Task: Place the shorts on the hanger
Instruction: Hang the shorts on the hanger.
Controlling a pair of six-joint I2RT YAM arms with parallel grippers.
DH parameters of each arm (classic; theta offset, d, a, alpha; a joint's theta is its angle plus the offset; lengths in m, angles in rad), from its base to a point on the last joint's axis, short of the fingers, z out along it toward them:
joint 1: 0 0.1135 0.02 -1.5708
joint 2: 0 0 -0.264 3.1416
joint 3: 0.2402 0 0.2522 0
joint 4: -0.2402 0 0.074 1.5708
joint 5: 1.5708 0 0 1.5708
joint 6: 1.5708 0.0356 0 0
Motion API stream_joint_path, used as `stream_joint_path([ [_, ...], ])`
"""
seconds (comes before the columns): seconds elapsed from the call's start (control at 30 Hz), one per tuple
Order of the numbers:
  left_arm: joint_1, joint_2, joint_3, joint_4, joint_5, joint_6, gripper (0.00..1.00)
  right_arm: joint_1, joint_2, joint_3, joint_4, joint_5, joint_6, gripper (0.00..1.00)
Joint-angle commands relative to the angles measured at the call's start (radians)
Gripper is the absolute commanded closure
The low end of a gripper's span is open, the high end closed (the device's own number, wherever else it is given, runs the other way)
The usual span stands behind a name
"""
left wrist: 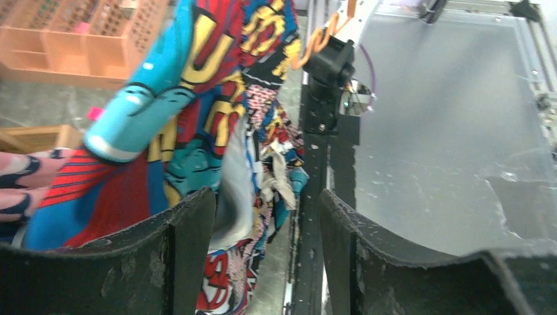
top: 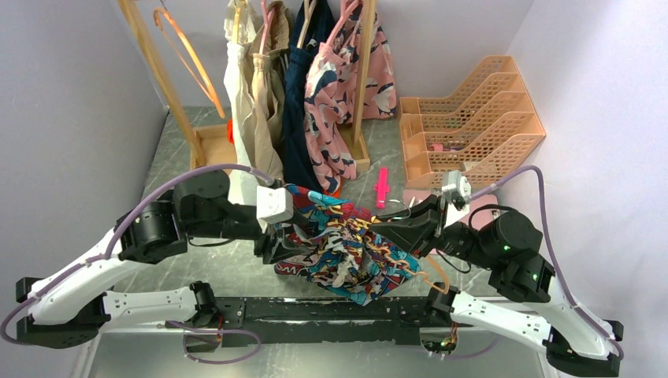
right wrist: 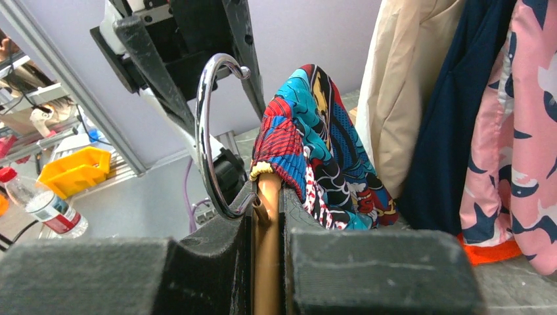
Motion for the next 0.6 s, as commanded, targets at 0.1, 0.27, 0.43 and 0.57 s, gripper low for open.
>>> stream_joint_path([
  [0.1, -0.004, 0.031, -0.039, 0.047, 0.124, -0.022, 0.35, 0.002, -0.022, 0.002, 0.093, 0.031, 0.007, 1.00],
  [0.27, -0.004, 0.061, -0.051, 0.076, 0.079, 0.009, 0.35, 0.004, -0.017, 0.001, 0.101, 0.023, 0.014, 1.00],
  [0.43, -0.004, 0.094, -0.057, 0.090, 0.050, 0.029, 0.38, 0.003, -0.010, 0.004, 0.103, 0.013, 0.014, 1.00],
  [0.57, -0.003, 0.122, -0.059, 0.081, 0.043, 0.038, 0.44, 0.003, -0.007, 0.002, 0.105, 0.009, 0.017, 1.00],
])
